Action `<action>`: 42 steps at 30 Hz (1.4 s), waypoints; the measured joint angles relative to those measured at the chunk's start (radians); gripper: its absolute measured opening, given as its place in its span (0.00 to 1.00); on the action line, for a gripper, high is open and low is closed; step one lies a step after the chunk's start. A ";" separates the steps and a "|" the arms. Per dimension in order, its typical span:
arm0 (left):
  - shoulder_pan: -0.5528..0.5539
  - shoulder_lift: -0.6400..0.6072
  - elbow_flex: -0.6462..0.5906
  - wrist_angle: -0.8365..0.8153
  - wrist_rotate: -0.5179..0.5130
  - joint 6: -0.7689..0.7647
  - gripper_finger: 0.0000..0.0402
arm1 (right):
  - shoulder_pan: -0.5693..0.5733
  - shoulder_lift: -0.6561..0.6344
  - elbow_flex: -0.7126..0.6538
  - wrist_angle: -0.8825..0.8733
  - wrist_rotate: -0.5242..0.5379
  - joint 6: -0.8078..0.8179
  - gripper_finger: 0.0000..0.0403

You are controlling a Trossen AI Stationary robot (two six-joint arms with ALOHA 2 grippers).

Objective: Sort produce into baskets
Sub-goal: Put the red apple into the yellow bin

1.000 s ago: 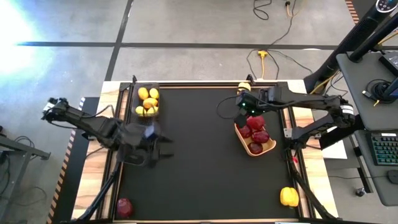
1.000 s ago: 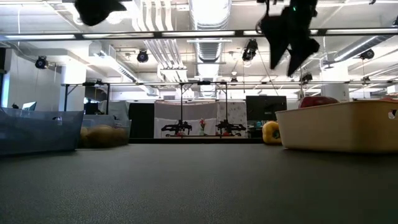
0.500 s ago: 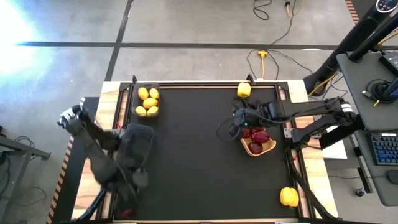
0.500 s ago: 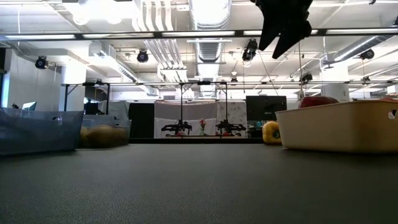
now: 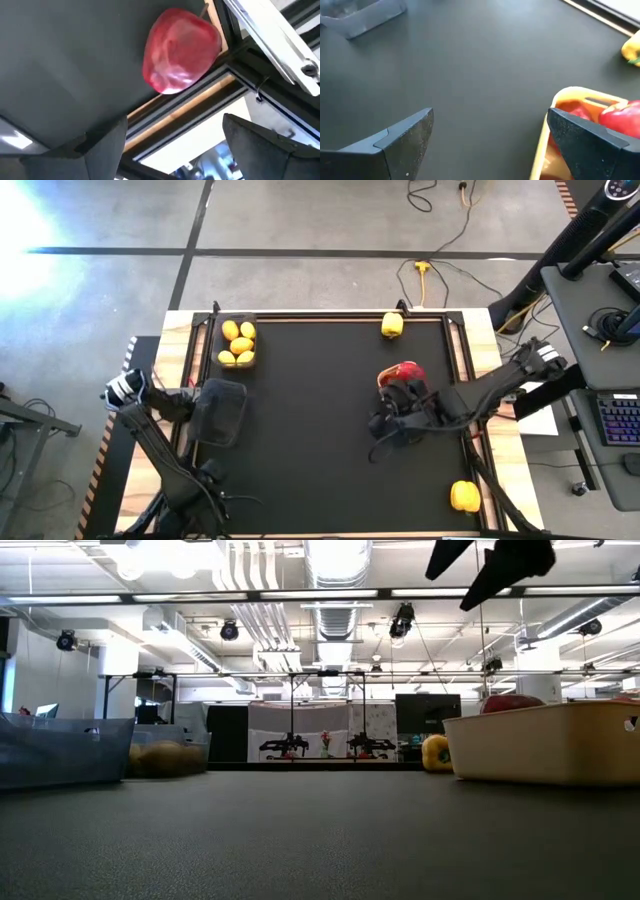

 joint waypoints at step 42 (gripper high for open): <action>-0.030 0.058 -0.224 0.347 -0.146 -0.125 0.80 | 0.037 0.089 0.006 -0.001 -0.050 0.122 0.95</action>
